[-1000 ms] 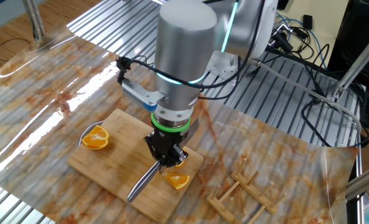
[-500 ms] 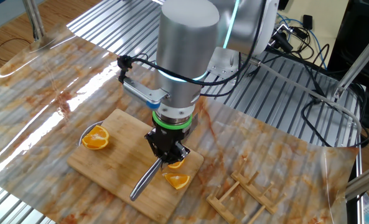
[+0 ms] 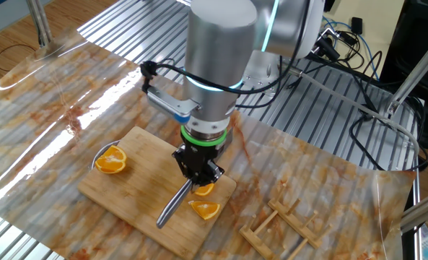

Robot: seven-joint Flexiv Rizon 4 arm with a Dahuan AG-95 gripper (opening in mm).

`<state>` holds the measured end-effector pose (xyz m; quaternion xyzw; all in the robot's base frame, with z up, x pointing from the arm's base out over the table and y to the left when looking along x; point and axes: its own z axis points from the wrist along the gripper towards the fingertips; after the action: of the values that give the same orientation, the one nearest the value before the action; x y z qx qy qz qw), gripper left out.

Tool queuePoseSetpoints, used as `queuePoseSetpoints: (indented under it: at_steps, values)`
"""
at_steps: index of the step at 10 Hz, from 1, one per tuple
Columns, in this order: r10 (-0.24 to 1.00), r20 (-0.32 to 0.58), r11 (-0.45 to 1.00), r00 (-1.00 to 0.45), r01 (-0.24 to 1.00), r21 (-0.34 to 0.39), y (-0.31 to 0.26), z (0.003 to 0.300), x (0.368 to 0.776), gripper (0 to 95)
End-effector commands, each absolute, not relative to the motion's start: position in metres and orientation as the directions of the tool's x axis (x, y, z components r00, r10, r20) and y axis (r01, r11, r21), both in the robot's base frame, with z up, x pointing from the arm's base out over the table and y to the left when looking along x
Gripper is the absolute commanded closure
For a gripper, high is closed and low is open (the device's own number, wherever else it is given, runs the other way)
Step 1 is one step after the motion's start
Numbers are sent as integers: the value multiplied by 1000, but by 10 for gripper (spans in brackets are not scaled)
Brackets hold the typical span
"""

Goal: Chop the orange

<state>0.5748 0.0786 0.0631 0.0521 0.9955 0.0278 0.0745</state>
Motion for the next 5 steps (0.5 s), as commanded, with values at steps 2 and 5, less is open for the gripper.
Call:
queuePoseSetpoints:
  at_steps: [2,5]
  values:
    - [106,-143,993,-984,98,63,79,63,573,950]
    - [106,-166,993,-980,97,62,81,49,569,950]
